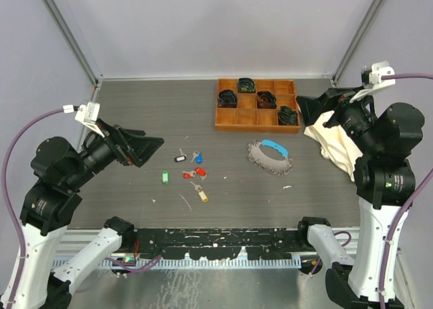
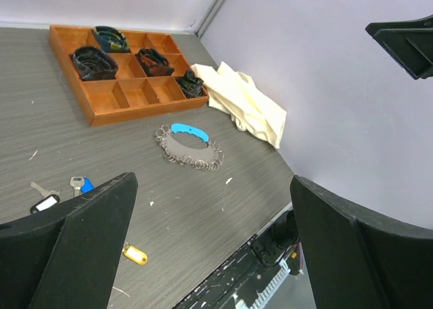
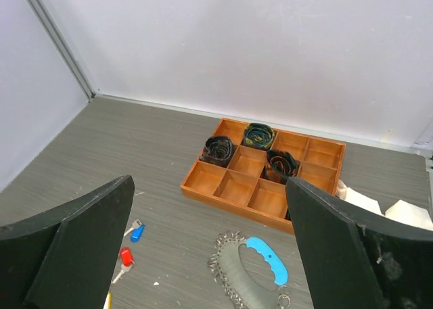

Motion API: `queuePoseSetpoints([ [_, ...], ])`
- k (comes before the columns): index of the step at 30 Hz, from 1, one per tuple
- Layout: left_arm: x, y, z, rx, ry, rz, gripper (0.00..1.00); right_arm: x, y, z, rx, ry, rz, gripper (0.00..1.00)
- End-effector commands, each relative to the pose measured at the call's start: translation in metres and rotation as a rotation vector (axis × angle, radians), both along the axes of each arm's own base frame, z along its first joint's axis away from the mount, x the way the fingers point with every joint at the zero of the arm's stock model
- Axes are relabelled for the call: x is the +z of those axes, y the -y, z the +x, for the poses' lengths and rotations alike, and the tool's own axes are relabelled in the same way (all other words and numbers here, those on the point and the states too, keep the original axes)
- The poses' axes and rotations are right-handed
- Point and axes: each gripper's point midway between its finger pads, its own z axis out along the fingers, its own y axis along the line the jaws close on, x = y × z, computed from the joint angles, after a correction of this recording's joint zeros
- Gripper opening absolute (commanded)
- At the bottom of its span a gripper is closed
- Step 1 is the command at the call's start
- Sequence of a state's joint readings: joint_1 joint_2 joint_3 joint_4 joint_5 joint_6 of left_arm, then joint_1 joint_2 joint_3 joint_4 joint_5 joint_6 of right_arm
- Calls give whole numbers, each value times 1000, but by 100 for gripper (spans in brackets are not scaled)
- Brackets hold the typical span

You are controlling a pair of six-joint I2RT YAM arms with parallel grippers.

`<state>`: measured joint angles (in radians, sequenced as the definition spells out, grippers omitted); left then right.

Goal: Remove the keys from the keyring

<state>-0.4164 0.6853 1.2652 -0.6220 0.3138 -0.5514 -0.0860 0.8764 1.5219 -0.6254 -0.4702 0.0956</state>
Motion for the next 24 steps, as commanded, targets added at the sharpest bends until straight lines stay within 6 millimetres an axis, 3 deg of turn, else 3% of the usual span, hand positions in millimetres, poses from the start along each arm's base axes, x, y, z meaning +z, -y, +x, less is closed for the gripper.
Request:
queuePoseSetpoints([
  [1,18,-4,-13,-15,70,-10,98,16,-4,-10,12,12,67,100],
  [13,20,6,-14,-68,94,-74,98,15,-14,-11,79,18,81,100],
  [19,16,14,-4,-84,102,-96,98,25,-21,-6,136,24,56,100],
  [24,13,19,2,-98,103,-84,98,19,-21,2,148,-1,44,100],
])
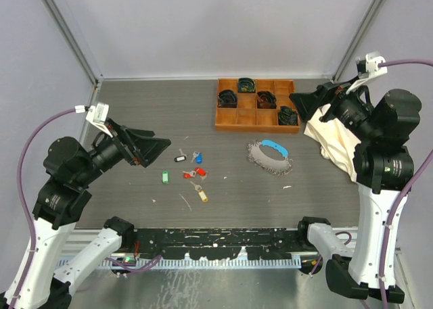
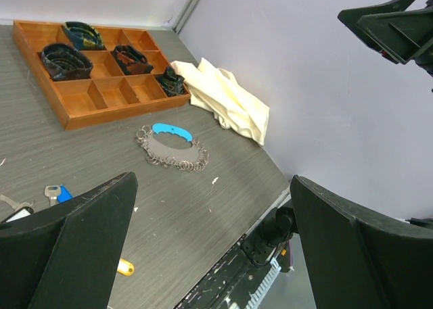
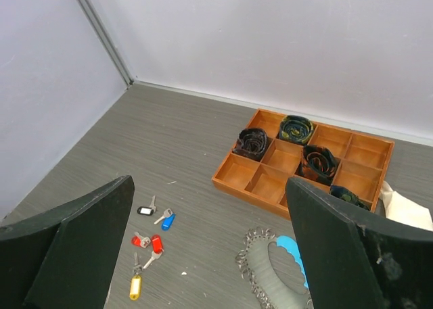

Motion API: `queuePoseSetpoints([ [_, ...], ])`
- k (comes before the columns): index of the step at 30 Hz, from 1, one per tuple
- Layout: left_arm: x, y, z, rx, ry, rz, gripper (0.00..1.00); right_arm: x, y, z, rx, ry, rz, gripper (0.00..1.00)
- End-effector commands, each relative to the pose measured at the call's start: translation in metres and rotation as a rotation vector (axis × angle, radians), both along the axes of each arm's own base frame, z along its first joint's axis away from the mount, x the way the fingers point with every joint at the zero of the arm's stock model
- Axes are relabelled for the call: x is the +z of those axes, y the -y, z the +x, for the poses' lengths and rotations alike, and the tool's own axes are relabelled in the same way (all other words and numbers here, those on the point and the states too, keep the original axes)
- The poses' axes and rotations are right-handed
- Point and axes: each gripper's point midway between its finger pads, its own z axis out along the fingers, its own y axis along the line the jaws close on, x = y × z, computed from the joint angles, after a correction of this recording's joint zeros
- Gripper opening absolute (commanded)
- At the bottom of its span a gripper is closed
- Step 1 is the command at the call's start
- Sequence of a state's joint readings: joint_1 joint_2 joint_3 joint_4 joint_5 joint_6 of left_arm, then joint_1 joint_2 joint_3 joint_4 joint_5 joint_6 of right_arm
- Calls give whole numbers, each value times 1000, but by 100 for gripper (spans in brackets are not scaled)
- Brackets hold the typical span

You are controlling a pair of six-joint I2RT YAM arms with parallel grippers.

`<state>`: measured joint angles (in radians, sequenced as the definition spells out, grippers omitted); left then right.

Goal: Remove the keys from the keyring

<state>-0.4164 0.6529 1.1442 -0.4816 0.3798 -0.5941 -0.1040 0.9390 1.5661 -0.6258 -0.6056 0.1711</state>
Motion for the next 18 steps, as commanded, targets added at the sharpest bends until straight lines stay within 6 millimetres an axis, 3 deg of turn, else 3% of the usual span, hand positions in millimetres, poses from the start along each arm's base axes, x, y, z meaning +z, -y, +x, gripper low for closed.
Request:
queuePoseSetpoints([
  [1,22,6,2,-32,85,-27,98,14,-3,-2,29,47,-21,100],
  [18,26,5,10,-21,127,35,98,31,2,-1,14,92,-43,100],
])
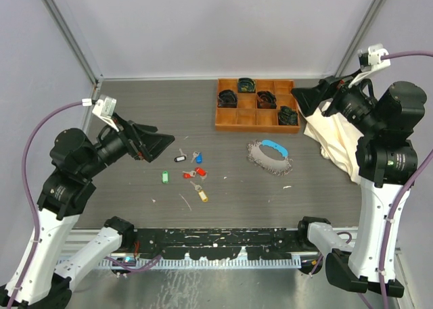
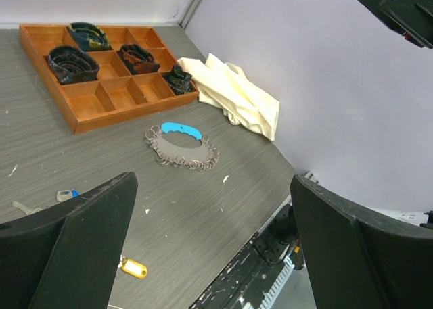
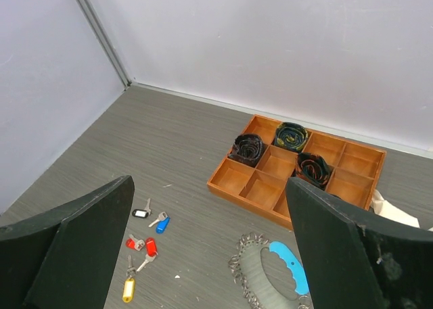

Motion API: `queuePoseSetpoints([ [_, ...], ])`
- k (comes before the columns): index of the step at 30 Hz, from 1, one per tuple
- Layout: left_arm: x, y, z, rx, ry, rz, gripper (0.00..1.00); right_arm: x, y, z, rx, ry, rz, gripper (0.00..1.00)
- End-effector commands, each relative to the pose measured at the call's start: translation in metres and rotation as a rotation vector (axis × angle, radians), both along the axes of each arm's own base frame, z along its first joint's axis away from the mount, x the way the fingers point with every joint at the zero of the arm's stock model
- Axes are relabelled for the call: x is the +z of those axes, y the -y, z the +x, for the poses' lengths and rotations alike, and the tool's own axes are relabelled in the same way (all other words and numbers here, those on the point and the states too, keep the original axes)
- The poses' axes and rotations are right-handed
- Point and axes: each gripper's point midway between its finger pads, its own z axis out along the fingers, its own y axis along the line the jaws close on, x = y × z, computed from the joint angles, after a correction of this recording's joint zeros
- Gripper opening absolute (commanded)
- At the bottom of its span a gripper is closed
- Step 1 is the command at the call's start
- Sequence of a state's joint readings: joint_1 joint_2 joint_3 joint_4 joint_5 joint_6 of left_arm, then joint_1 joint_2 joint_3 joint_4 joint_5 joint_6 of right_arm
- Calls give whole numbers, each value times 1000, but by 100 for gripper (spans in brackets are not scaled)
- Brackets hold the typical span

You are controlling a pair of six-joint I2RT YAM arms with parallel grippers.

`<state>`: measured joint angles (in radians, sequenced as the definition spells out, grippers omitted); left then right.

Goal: Remove the keys from the keyring

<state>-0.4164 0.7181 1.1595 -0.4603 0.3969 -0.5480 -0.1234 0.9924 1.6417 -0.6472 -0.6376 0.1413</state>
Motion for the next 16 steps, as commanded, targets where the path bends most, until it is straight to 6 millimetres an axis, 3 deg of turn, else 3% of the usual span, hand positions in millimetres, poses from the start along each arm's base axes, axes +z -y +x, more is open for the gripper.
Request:
queuePoseSetpoints([
  [1,30,-3,-4,-6,120,-9,98,21,-1,-9,5,81,-17,100],
  [7,40,-4,-6,-5,141,6,98,28,2,-9,-13,95,-20,100],
  [16,35,-7,-4,9,145,18,98,22,5,-8,-29,92,-31,100],
])
